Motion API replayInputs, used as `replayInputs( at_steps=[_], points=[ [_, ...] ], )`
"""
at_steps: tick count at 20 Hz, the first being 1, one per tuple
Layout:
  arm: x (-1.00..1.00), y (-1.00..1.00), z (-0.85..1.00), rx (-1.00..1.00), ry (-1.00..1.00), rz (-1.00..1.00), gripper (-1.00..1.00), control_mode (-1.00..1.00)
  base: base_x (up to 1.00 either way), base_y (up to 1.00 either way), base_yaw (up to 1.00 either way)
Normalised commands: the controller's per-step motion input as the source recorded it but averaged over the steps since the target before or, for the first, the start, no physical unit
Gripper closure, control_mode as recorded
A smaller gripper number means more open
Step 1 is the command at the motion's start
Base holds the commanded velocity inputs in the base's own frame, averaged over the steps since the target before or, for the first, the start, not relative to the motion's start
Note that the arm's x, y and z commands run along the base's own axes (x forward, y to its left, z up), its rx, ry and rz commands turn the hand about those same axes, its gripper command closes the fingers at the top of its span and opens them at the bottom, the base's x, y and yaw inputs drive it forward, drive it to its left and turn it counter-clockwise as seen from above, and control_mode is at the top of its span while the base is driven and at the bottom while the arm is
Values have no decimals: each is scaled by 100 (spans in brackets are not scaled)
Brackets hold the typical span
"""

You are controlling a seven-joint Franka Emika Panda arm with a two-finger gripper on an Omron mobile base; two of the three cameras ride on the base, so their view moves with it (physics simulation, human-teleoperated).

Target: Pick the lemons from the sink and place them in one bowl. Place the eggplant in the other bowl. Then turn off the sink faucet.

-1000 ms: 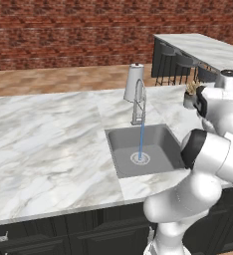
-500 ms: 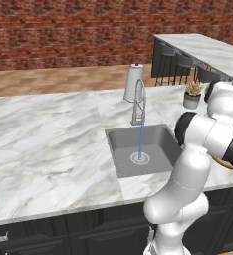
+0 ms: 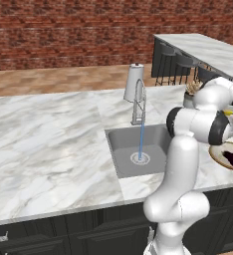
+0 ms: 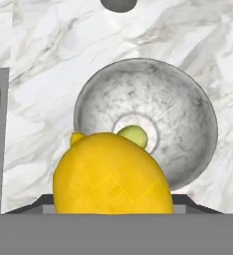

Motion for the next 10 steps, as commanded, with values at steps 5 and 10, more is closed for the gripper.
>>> replayInputs(
  at_steps=[5,10],
  points=[
    [34,-36,-31,-1,1,0,100,-100,0,0,0],
    [18,-17,-54,-4,1,0,100,-100,0,0,0]
  ],
)
